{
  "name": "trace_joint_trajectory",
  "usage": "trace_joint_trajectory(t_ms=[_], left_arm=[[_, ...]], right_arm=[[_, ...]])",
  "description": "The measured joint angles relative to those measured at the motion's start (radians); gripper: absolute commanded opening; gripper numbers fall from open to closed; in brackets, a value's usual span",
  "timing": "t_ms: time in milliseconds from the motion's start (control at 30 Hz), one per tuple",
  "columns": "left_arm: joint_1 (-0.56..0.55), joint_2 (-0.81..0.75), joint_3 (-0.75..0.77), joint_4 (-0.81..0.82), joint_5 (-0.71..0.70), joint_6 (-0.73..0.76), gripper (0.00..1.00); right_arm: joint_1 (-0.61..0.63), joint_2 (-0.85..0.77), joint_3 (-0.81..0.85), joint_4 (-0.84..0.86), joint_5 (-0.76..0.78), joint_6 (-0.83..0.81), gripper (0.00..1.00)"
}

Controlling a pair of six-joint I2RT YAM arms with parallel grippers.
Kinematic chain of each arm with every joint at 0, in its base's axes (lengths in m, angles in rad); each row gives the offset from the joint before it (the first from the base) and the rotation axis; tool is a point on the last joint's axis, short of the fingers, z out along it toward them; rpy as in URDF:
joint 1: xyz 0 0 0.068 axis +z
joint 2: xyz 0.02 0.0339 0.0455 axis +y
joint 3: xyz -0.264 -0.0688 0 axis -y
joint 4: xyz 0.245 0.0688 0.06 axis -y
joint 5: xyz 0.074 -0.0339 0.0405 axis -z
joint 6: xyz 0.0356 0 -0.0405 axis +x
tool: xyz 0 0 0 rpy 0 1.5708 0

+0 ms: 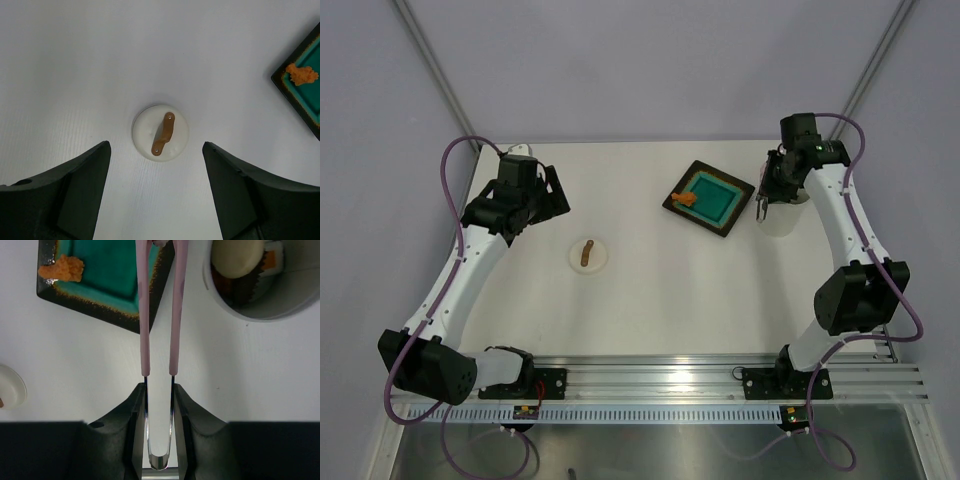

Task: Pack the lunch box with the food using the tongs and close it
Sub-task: Place the fake food in the packing box.

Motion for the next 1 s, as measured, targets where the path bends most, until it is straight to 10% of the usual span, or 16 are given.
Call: trace_joint_trajectory(t_ms=[633, 1000], left_arm=[[0.000, 0.000, 0.000, 0.007, 0.018, 0.000, 0.78], [0.000, 0.005, 0.000, 0.008, 0.025, 0.000, 0.78]], right_arm=[[-0.108, -0.103, -0.156, -0.019, -0.005, -0.010, 0.06], [-0.145, -0.103, -0.174, -0.016, -0.010, -0.014, 0.29]])
